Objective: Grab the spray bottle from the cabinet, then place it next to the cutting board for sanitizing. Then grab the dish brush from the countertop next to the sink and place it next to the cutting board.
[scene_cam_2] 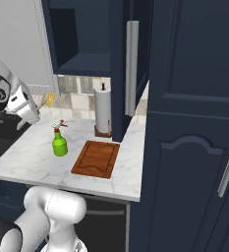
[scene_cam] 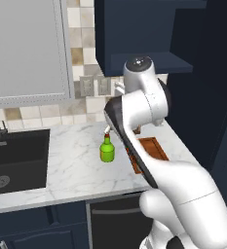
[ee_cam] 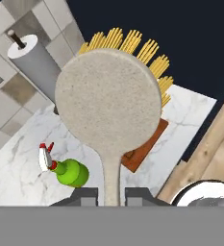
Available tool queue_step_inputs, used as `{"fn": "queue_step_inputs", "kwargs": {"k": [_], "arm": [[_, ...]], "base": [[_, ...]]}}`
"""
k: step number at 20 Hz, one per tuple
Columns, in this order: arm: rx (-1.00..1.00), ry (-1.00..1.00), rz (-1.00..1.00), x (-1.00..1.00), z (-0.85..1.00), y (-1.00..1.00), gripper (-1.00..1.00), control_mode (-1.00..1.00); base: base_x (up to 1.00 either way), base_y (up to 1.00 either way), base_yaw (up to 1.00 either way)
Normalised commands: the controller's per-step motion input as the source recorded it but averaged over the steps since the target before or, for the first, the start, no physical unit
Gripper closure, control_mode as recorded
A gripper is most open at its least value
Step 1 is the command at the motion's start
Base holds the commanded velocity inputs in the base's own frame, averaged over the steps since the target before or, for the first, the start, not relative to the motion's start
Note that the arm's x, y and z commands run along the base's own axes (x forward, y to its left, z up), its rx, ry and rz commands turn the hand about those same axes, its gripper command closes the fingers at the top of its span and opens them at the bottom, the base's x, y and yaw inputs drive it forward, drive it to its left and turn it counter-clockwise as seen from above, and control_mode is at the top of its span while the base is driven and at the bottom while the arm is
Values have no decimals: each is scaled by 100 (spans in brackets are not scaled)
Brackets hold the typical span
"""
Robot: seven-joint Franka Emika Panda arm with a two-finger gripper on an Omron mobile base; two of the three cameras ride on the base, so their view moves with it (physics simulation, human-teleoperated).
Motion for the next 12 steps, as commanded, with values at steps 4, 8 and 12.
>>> {"fn": "queue_step_inputs", "kwargs": {"k": [4,8,12], "arm": [[10,4,0,32,-4,-78,100,-100],[4,6,9,61,-29,-68,100,-100],[0,6,7,48,-58,-41,100,-100]], "base": [[0,0,0],[0,0,0],[0,0,0]]}}
